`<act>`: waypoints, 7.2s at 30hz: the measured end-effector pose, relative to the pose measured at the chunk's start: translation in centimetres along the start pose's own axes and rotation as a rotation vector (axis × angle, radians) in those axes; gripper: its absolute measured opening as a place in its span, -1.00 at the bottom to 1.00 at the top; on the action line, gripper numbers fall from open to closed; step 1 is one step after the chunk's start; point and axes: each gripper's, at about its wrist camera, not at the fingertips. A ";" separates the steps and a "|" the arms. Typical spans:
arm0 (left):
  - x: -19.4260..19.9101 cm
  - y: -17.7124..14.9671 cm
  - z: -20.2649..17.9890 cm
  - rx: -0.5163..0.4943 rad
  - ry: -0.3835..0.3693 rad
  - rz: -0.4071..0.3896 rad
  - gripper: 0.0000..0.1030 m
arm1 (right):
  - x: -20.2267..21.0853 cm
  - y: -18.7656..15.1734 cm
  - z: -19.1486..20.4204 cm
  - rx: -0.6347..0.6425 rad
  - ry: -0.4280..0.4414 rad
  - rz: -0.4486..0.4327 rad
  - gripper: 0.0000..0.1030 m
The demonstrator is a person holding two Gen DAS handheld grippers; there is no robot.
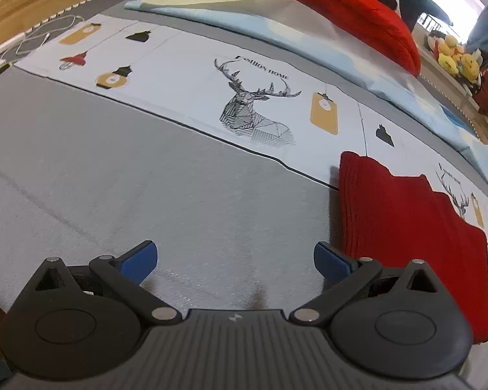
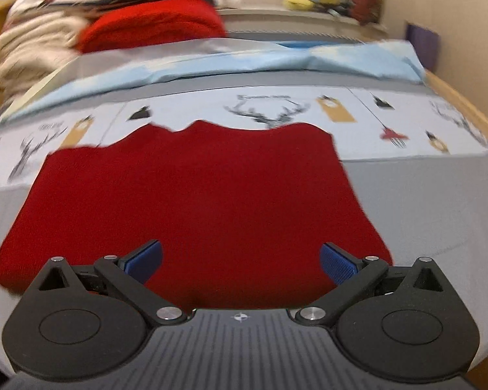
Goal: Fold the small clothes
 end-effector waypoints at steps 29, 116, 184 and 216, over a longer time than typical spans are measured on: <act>-0.3 1.0 8.8 -0.016 0.098 0.010 0.99 | -1.9 -4.3 25.7 0.542 0.310 -0.033 0.41; -1.5 -1.8 -15.3 -0.400 0.071 -0.017 0.99 | -8.3 6.3 -10.1 -0.401 0.436 0.276 -0.44; -14.9 -2.3 -28.6 -0.053 -0.523 0.483 1.00 | -13.4 4.4 -15.0 -0.594 0.494 0.371 0.43; -9.9 7.9 -25.1 -0.181 -0.439 0.156 0.54 | -15.4 14.8 -9.1 -0.477 0.369 0.051 0.26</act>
Point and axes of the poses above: each gripper's, at about its wrist camera, not at the fingertips, and x roughly against the way its jaws point, z to its left, y to its top, and after that the axes turned 3 degrees about y, right-handed
